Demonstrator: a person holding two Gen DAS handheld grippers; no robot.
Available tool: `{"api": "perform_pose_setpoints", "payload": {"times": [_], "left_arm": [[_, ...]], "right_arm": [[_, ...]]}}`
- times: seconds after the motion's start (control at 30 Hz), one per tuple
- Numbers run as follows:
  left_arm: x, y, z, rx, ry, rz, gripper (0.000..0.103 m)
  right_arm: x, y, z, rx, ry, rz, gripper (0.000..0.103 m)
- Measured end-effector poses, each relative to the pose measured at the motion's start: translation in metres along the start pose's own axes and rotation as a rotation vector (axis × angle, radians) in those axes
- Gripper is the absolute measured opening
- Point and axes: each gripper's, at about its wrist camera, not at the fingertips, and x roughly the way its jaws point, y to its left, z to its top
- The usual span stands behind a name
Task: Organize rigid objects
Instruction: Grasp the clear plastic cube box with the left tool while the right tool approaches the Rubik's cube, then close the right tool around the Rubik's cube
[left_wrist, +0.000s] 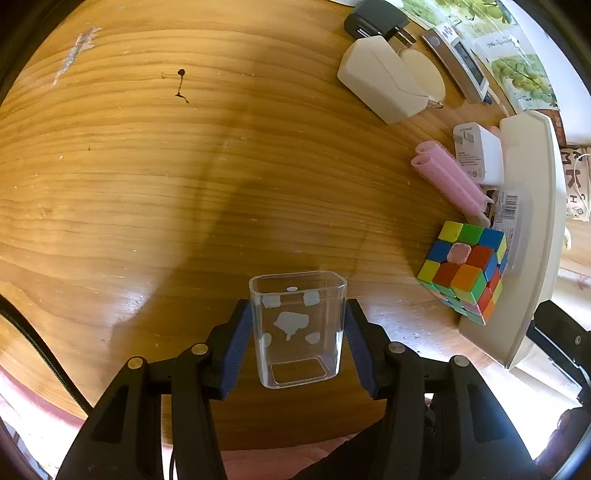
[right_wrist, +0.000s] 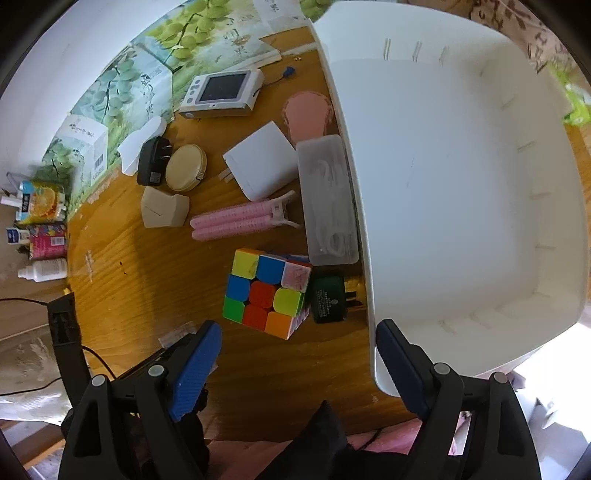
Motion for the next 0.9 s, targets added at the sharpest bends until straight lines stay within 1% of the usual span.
{"api": "perform_pose_setpoints", "payload": {"times": [0.1, 0.2, 0.27, 0.4, 0.43, 0.53, 0.57, 0.7, 0.83, 0.9], "left_arm": [[0.004, -0.005, -0.007, 0.006, -0.001, 0.002, 0.054], [0.005, 0.003, -0.008, 0.011, 0.002, -0.006, 0.054], [0.007, -0.002, -0.007, 0.016, 0.003, -0.010, 0.054], [0.007, 0.001, -0.003, 0.023, 0.003, -0.013, 0.054], [0.009, -0.004, -0.001, 0.023, 0.002, -0.014, 0.054], [0.010, -0.009, 0.000, 0.023, 0.001, -0.013, 0.054], [0.011, -0.009, 0.002, 0.022, 0.000, -0.011, 0.054], [0.009, -0.003, 0.006, 0.017, 0.002, -0.015, 0.054], [0.009, -0.002, 0.010, 0.020, 0.006, -0.014, 0.054], [0.009, -0.003, 0.013, 0.026, 0.009, -0.008, 0.054]], "right_arm": [[-0.008, 0.009, 0.001, -0.032, -0.032, -0.018, 0.087], [-0.010, 0.020, 0.003, -0.077, -0.043, -0.013, 0.087], [-0.005, 0.025, 0.004, -0.084, -0.022, 0.003, 0.087], [0.013, 0.030, 0.008, -0.061, 0.052, 0.043, 0.087], [0.017, 0.030, 0.008, -0.051, 0.069, 0.052, 0.087], [0.029, 0.029, 0.010, -0.010, 0.117, 0.053, 0.087], [0.033, 0.029, 0.011, -0.032, 0.136, 0.070, 0.087], [0.047, 0.022, 0.014, 0.035, 0.192, 0.069, 0.087], [0.062, 0.019, 0.017, 0.094, 0.225, 0.061, 0.087], [0.067, 0.017, 0.018, 0.116, 0.240, 0.044, 0.084]]}}
